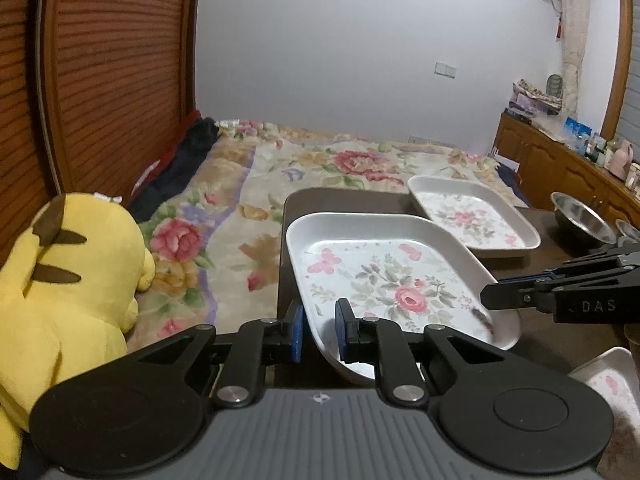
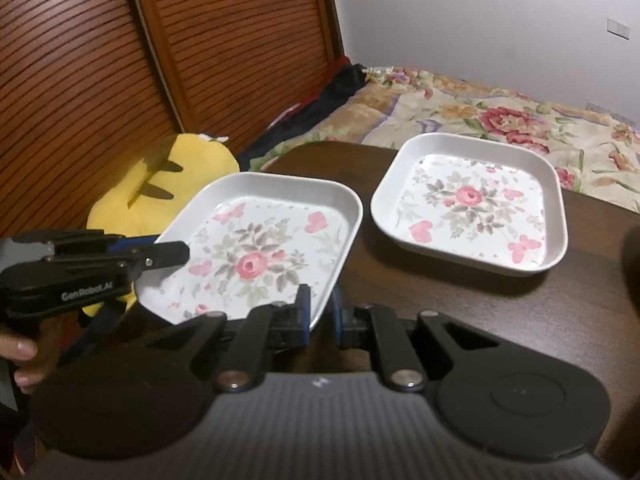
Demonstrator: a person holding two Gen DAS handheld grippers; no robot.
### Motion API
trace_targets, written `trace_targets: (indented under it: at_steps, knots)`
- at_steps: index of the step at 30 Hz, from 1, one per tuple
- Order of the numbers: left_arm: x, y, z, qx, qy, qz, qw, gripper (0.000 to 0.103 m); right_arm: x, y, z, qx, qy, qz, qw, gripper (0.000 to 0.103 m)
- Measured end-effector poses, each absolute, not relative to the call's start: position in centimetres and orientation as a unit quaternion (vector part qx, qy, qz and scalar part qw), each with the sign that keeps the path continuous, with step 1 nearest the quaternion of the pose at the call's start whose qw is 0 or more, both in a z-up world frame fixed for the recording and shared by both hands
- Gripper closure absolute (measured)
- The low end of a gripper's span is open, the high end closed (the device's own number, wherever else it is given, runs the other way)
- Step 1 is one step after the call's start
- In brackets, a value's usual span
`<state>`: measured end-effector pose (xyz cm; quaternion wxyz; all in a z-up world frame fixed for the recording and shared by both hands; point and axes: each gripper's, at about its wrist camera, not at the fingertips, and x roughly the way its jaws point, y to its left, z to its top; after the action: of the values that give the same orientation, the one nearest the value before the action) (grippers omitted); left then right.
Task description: Organize plates and bowls
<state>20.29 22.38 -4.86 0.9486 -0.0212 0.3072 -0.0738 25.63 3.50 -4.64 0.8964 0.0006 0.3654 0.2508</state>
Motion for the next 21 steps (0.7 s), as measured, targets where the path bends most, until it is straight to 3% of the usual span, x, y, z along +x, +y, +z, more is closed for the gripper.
trace_targets:
  at_steps: [21]
  knots:
    - [14.2, 15.7, 1.4, 0.007, 0.250, -0.092, 0.964, 0.085, 19.8, -3.5, 0.8, 0.027, 0.287, 0.243, 0.926, 0.091]
